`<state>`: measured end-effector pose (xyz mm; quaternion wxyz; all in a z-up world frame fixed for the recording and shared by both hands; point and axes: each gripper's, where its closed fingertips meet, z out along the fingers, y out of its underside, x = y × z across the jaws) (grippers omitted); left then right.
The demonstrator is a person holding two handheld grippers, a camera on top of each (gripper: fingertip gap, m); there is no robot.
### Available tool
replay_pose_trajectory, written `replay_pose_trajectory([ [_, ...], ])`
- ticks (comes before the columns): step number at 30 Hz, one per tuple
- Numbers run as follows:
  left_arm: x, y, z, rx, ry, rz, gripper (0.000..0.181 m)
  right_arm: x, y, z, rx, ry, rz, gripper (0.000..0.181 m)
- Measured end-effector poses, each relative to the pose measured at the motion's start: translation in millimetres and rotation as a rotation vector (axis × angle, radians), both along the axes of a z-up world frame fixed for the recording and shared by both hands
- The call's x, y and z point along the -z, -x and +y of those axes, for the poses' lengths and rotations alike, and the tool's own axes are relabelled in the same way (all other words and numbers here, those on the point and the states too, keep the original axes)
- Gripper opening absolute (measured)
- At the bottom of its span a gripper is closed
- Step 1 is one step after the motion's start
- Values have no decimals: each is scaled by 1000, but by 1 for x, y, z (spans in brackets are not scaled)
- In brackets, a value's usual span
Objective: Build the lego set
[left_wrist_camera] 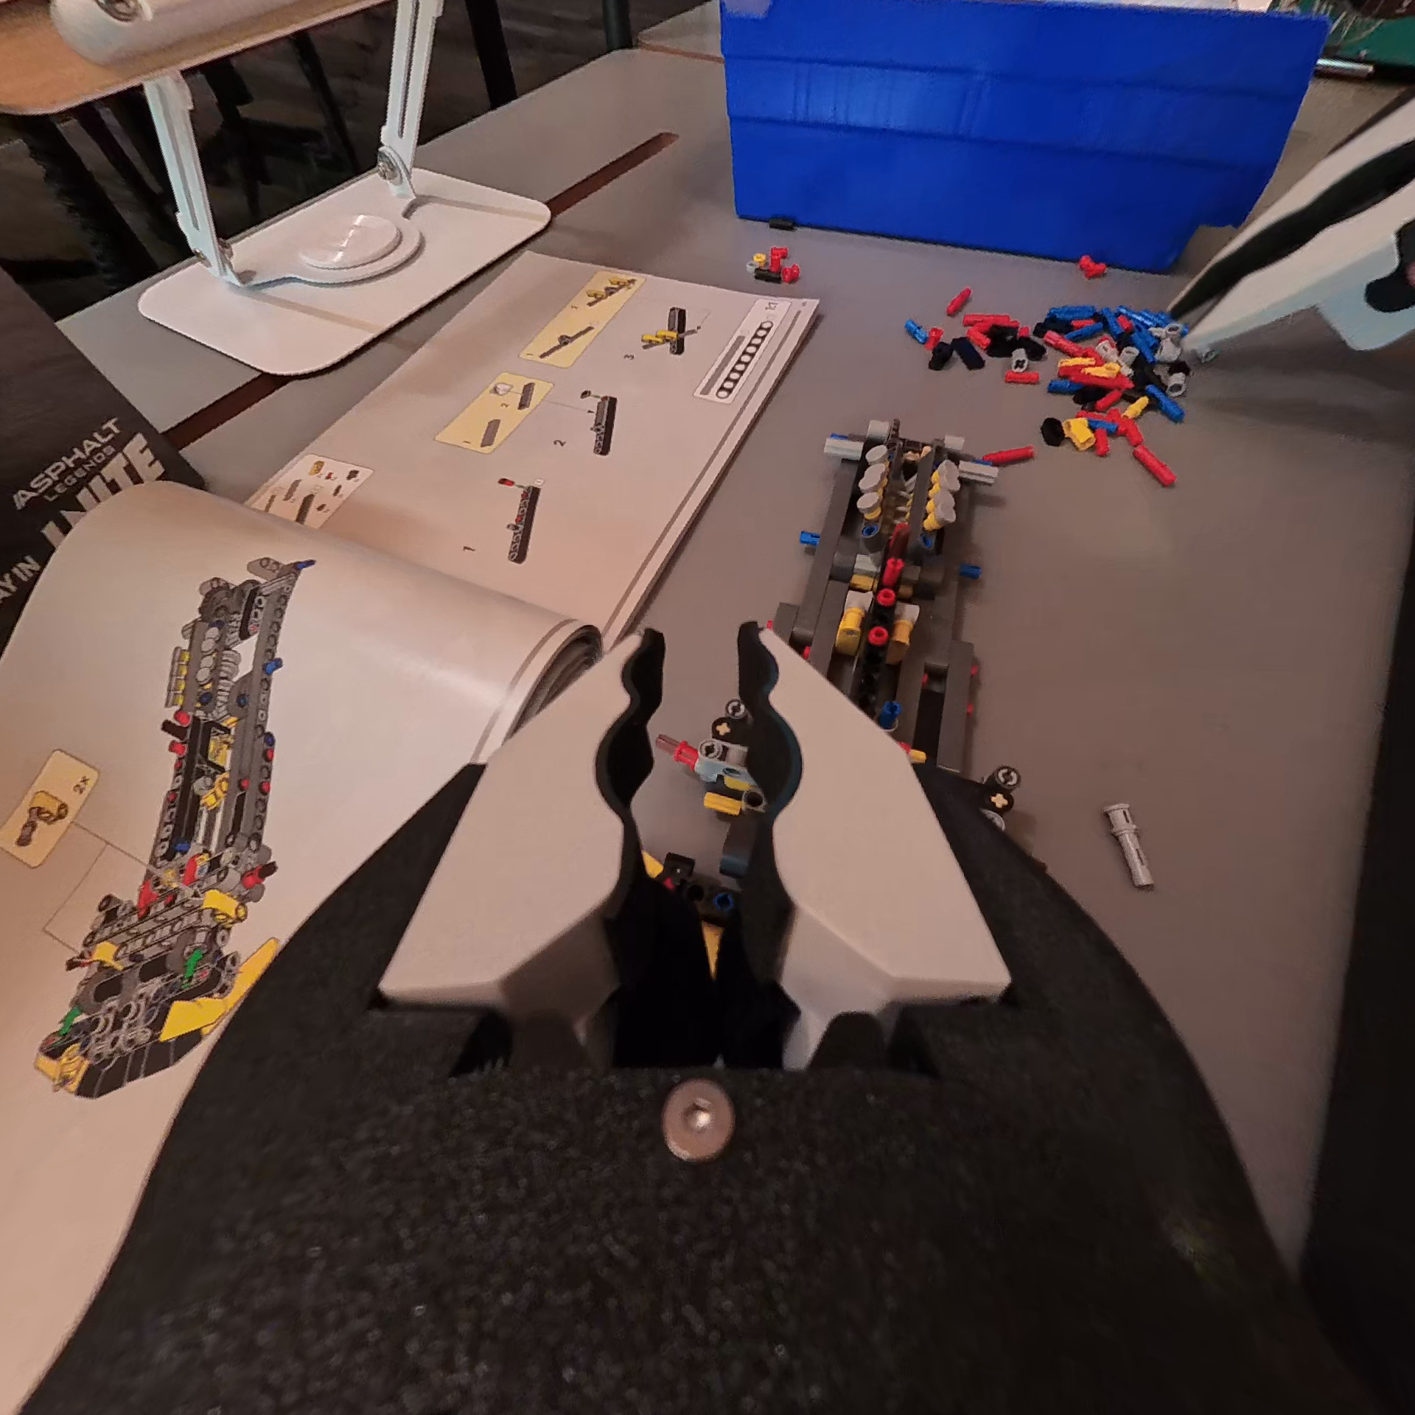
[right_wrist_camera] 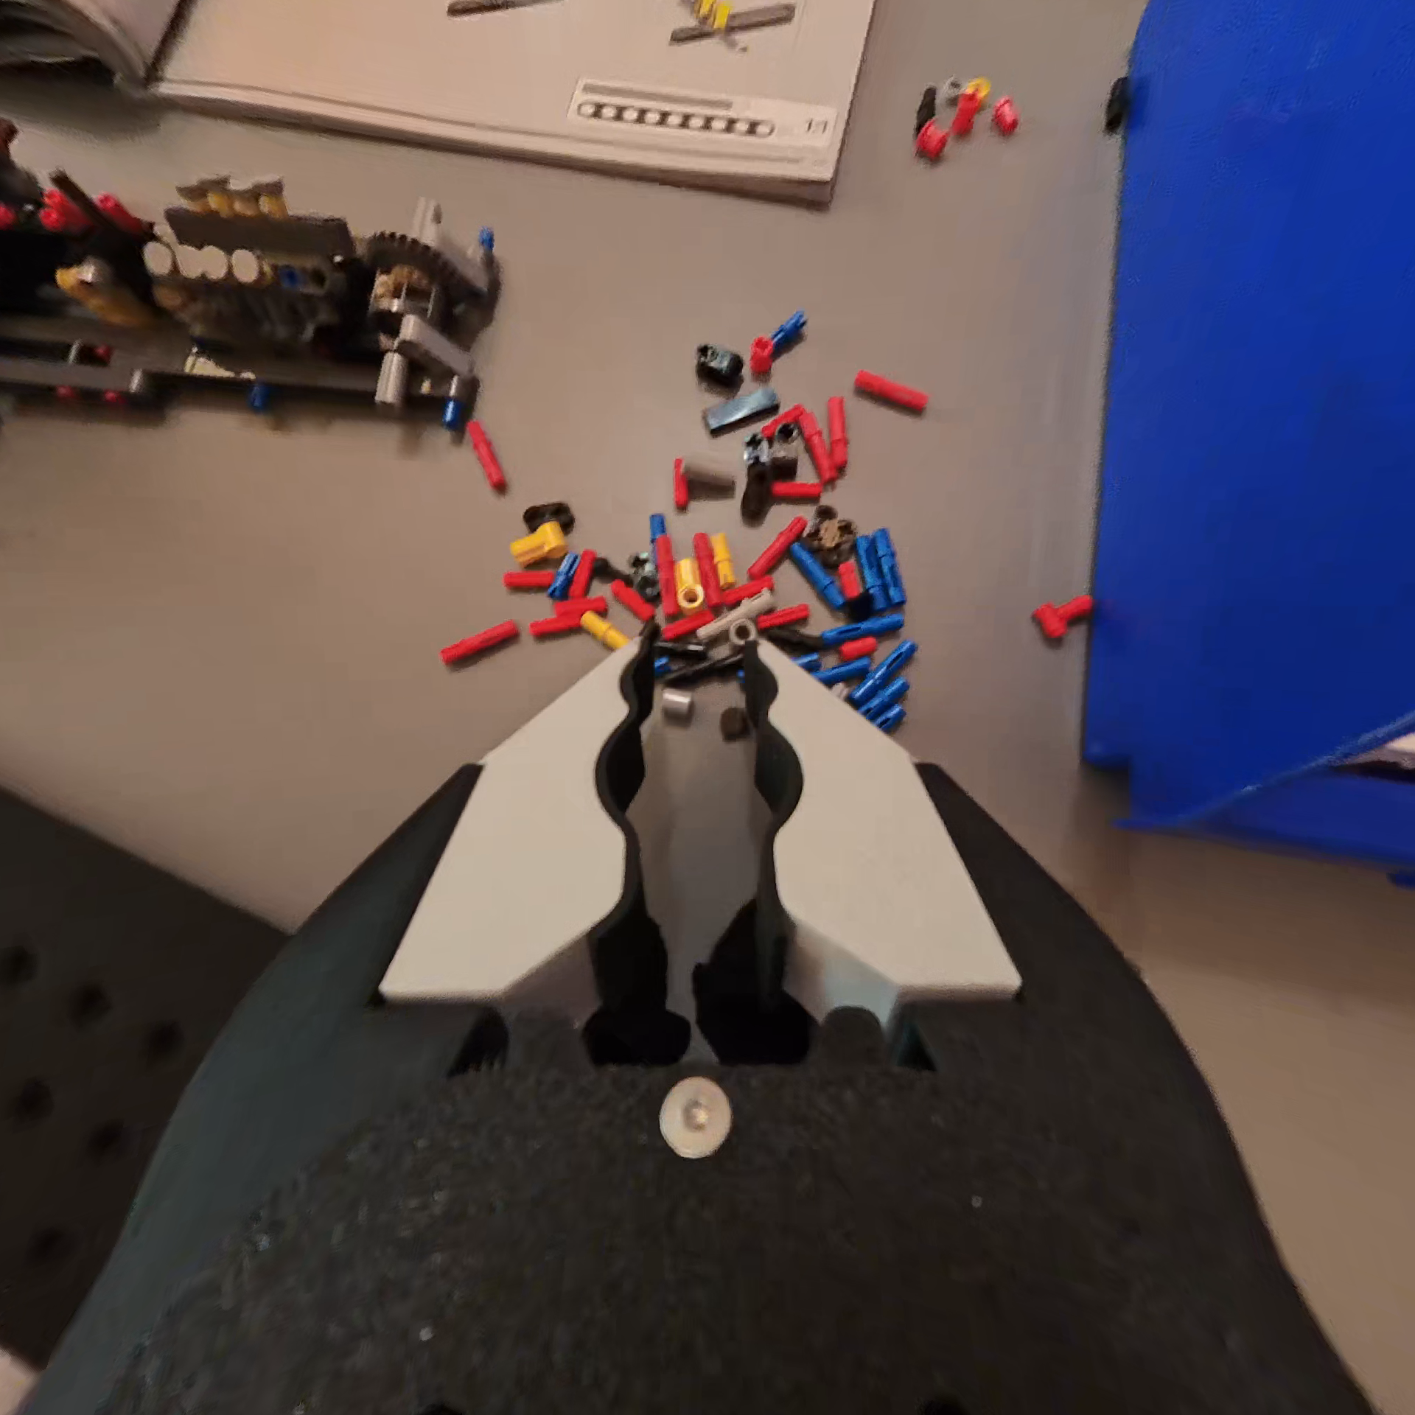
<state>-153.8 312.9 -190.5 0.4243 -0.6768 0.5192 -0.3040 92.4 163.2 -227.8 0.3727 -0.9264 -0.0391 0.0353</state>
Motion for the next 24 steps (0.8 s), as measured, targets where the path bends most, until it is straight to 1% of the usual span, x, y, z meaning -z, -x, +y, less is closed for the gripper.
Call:
replay_pose_trajectory([
  [6,2,3,2,-9,-4,8,18,8,-5,18,-80,39,-62,23],
  [10,2,4,5,-18,0,8,18,17,-8,19,-148,102,-87,24],
  [16,8,4,5,-14,1,30,18,18,-3,21,-231,108,-86,20],
  [18,10,4,5,-12,1,36,18,19,-3,18,-257,125,-99,24],
  [21,11,3,5,-9,7,38,18,18,-1,15,-283,130,-91,28],
  [24,12,2,4,-6,6,41,18,19,-4,14,-288,142,-106,27],
])
